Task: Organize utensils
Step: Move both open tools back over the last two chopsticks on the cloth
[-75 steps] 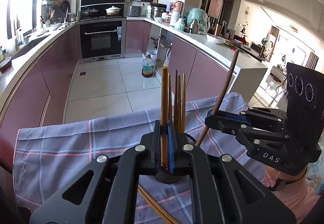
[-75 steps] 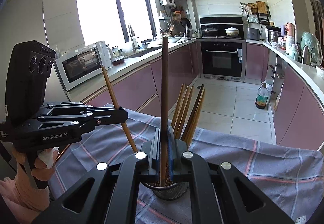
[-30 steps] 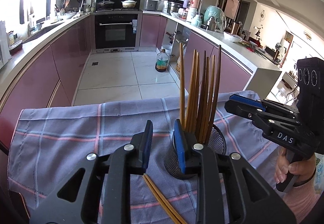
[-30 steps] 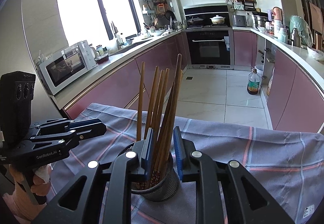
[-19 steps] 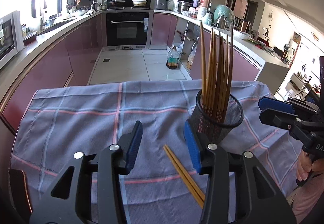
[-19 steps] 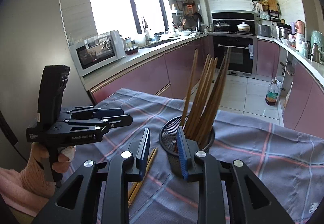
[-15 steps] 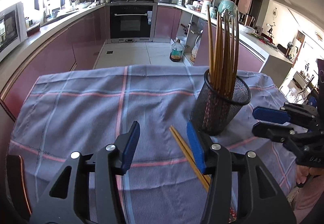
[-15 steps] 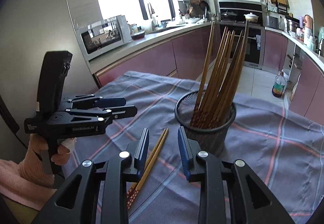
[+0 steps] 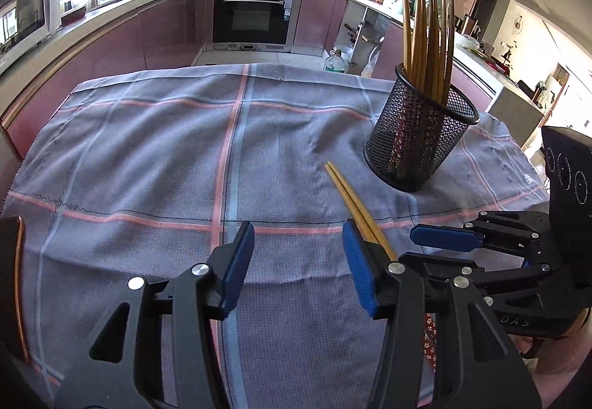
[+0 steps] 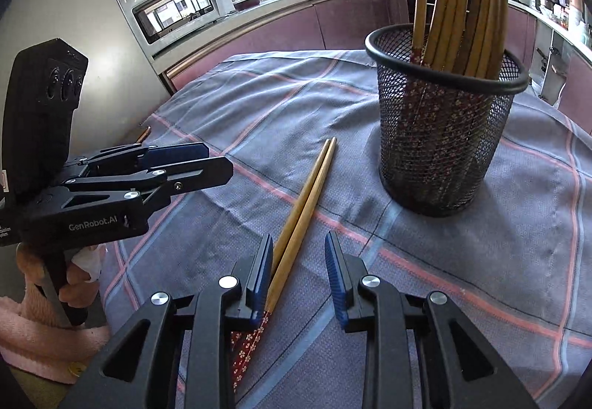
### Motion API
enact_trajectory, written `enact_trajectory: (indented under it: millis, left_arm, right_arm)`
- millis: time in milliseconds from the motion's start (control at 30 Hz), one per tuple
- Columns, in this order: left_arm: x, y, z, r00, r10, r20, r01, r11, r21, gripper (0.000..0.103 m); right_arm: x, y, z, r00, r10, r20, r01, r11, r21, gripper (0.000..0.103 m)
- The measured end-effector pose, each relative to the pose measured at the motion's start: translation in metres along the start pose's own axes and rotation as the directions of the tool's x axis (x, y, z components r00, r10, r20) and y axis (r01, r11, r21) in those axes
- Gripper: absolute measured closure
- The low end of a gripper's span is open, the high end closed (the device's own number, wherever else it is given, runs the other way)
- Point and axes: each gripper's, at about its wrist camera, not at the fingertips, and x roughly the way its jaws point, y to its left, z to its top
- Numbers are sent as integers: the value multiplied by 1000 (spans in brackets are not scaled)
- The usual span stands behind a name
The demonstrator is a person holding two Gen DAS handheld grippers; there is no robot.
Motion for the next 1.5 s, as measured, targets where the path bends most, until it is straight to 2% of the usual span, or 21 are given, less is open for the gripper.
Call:
enact_trajectory:
  millis: [300,933,1500]
  left_arm:
    - [0,-14,-4,1000,7,-3,-7,999,32,54]
    - [7,-30,-9,1000,5,-21,-3,997,72,54]
    - [30,-40,-6,996,11,-86,0,993,118,54]
  right_arm:
    - [4,2,-11,1000,-11,-14,12,1000,13,76]
    - [2,-2,-10,998,-54,-14,54,999,0,76]
    - [4,-13,-3,998,-63,-13,63,998,20,77]
